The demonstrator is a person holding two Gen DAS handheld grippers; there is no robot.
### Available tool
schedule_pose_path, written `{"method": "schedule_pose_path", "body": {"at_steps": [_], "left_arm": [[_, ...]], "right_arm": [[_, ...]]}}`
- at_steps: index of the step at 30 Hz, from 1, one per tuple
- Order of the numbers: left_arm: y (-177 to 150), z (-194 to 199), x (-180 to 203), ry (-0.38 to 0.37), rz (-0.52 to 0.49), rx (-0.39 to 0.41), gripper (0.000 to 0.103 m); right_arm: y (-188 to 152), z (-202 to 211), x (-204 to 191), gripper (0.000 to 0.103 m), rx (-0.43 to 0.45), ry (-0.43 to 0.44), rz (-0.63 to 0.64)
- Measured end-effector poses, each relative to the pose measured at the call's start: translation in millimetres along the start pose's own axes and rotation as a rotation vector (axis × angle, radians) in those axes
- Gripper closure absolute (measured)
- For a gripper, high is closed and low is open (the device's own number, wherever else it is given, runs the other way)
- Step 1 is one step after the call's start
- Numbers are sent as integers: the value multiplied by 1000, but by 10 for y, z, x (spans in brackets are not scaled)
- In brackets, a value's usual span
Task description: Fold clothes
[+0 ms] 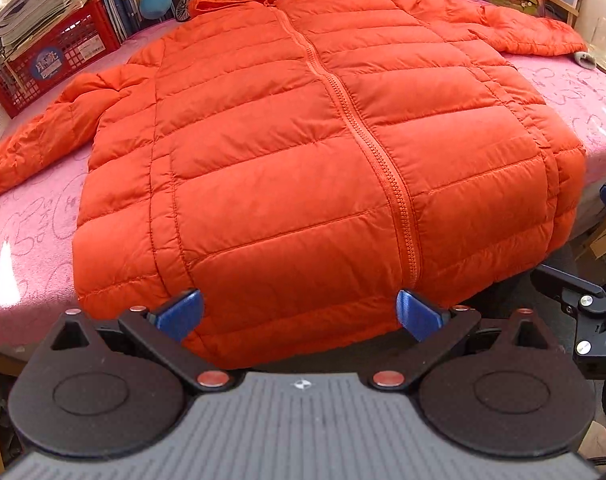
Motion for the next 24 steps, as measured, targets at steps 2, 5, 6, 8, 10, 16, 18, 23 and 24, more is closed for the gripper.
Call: {"method": "schedule_pose_path", "body": {"at_steps": [2,5,6,8,10,16,18,23,24], "left_arm": [[-6,-11,4,-3,-1,-2,0],[-11,-18,-23,1,11,-2,0],[-11,-21,-45,4,19,-2,0],[-12,-29,-89,7,36,-3,0],[-14,-41,-132,9,55,-5,0],[-9,-98,-170,9,69,-17,0],[-1,-110,-182,11,68,-18,0],[102,-48,-325,20,97,49,0],[154,-37,-395,36,108,70,0]], "right_arm": [[14,-6,0,0,0,2,5],[42,-23,-8,0,1,6,18],[60,-31,-13,0,1,6,24],[91,-55,-30,0,2,6,35],[111,-77,-42,0,-1,4,42],[103,-119,-55,0,-21,4,46],[106,-128,-54,0,-21,3,42],[203,-123,28,0,24,-2,36],[247,-127,75,0,42,-9,27]]}}
Point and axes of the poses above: each gripper's, at about its wrist camera, not at the fingertips, and z roughly against the way its jaws point, x to its right, y to its top, the point moved 3 cm from there along -z, roughly the way its jaws point, and after that the axes turned 1 degree about -z, right-handed, at the moved point
